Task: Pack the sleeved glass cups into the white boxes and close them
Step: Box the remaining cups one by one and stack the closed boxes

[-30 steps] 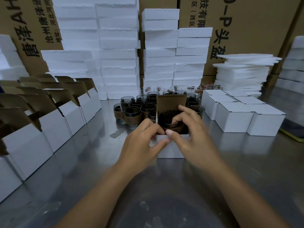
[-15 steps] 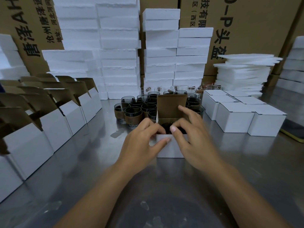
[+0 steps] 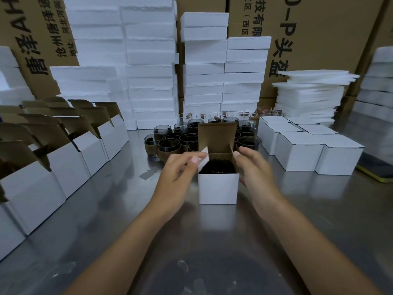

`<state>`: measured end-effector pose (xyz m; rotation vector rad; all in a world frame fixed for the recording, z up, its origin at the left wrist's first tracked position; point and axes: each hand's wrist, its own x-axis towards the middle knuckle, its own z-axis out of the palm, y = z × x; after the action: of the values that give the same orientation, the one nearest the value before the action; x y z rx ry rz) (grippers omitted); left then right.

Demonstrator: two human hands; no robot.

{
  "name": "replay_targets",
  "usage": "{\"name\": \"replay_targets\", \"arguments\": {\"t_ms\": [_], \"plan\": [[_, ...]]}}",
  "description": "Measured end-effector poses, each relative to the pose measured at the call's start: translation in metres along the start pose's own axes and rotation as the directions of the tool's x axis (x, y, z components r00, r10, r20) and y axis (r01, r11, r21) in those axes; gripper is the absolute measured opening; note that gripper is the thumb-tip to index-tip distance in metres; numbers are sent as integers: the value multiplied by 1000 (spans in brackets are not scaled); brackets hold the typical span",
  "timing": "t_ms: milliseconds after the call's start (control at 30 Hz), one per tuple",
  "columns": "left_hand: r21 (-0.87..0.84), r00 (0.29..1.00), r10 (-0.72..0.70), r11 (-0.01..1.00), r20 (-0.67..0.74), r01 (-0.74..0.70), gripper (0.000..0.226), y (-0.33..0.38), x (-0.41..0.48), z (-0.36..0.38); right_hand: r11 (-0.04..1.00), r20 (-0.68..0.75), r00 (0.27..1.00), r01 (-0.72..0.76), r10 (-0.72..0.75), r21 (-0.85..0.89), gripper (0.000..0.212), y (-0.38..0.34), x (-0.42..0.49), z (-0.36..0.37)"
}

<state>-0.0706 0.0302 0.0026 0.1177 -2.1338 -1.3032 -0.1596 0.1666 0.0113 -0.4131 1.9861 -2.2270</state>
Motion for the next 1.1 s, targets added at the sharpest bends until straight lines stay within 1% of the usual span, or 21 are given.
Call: {"name": "replay_targets", "arguments": {"t_ms": [100, 167, 333, 467, 567, 633, 667, 767, 833, 933, 1000, 1067, 1100], "plan": [[84, 998, 16, 996, 60, -21, 20, 0, -3, 2, 1000, 68, 998, 20, -19, -16, 34, 2, -2, 1], [87, 998, 13, 996, 66, -19, 20, 0, -3, 2, 999, 83, 996, 37, -34, -38, 38, 1, -3, 2], [13, 999, 8, 1000, 50, -8, 27, 0, 0, 2, 997, 120, 991, 62, -56, -51, 49, -1, -3, 1], [-68, 1000, -16, 998, 27, 18, 25, -2, 3, 3, 993, 140, 985, 107, -100, -47, 55, 0, -2, 1], [-137, 1000, -21, 990, -7, 20, 35, -2, 4, 3, 992, 149, 981, 126, -122, -20, 46, 1, -2, 1], [-153, 1000, -9, 988, 3, 10, 45, -4, 4, 3, 991, 140, 982, 132, -129, -9, 37, 2, -2, 0], [-148, 1000, -2, 989, 16, 4, 45, -4, 4, 3, 991, 138, 981, 137, -134, -9, 32, 2, -2, 0], [-64, 999, 12, 998, 31, -10, 34, -8, 6, 4, 992, 138, 983, 128, -125, -10, 25, 3, -2, 0], [-53, 1000, -3, 999, 19, 4, 29, -9, 3, 3, 995, 119, 988, 98, -94, -21, 19, 1, -3, 1], [-141, 997, -65, 988, 30, 68, 26, -10, 5, 2, 999, 67, 997, 47, -47, 9, 22, -2, -3, 2], [-189, 994, -98, 976, 51, 106, 29, -7, 9, 4, 999, 65, 997, 39, -39, -10, 24, -6, -5, 3], [-245, 989, -137, 958, 55, 146, 29, -4, 13, 4, 995, 121, 989, 88, -83, -37, 26, -7, -9, 3], [-245, 993, -102, 963, 59, 114, 29, -2, 11, 4, 990, 170, 977, 136, -126, -48, 33, -7, -12, 3]]}}
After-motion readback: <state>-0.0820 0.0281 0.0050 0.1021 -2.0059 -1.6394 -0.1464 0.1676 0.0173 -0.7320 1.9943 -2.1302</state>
